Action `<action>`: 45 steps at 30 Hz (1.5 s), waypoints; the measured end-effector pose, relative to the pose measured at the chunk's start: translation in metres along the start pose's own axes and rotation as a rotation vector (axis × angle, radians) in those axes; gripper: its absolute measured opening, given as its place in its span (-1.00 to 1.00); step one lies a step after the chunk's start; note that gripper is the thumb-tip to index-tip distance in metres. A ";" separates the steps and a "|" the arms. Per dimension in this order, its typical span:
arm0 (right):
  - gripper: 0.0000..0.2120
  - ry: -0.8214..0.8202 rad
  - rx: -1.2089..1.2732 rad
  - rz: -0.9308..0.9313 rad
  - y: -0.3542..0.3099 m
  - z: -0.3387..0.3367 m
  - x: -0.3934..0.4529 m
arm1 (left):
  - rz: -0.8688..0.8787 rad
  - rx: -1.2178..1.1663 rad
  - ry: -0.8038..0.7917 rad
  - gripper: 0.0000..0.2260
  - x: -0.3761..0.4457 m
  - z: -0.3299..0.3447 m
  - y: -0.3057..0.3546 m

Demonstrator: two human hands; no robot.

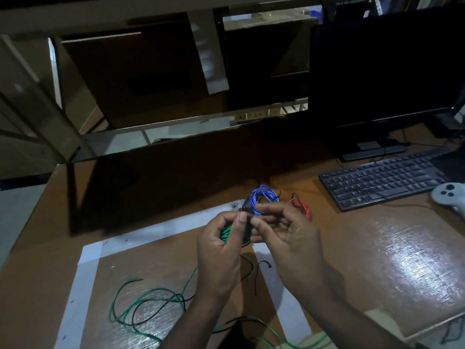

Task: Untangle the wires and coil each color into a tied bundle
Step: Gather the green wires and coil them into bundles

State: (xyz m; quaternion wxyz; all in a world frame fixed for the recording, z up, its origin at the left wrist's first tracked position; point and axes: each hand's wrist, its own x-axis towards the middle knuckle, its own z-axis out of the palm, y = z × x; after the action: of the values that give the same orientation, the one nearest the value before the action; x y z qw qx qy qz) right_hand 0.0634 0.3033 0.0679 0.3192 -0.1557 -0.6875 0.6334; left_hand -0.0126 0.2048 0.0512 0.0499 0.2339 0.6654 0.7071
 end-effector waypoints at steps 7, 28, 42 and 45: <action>-0.82 -0.083 -0.080 -0.056 0.000 -0.005 0.006 | 0.031 -0.003 -0.029 -0.83 -0.002 0.001 0.004; -0.81 -0.022 0.196 0.320 0.004 0.002 0.011 | -0.195 -0.202 0.054 -0.80 0.007 0.006 -0.007; -0.80 -0.011 0.298 0.327 0.001 0.012 0.009 | -0.323 -0.236 0.299 -0.91 0.028 0.007 -0.021; -0.81 -0.019 0.296 0.344 0.008 0.011 0.005 | -0.380 -0.228 0.284 -0.92 0.029 0.009 -0.027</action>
State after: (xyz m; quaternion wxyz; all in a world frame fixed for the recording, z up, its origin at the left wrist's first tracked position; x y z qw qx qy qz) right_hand 0.0513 0.2989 0.0617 0.2194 -0.2163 -0.5532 0.7740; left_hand -0.0413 0.2269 0.0328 0.1141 -0.0040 0.6138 0.7812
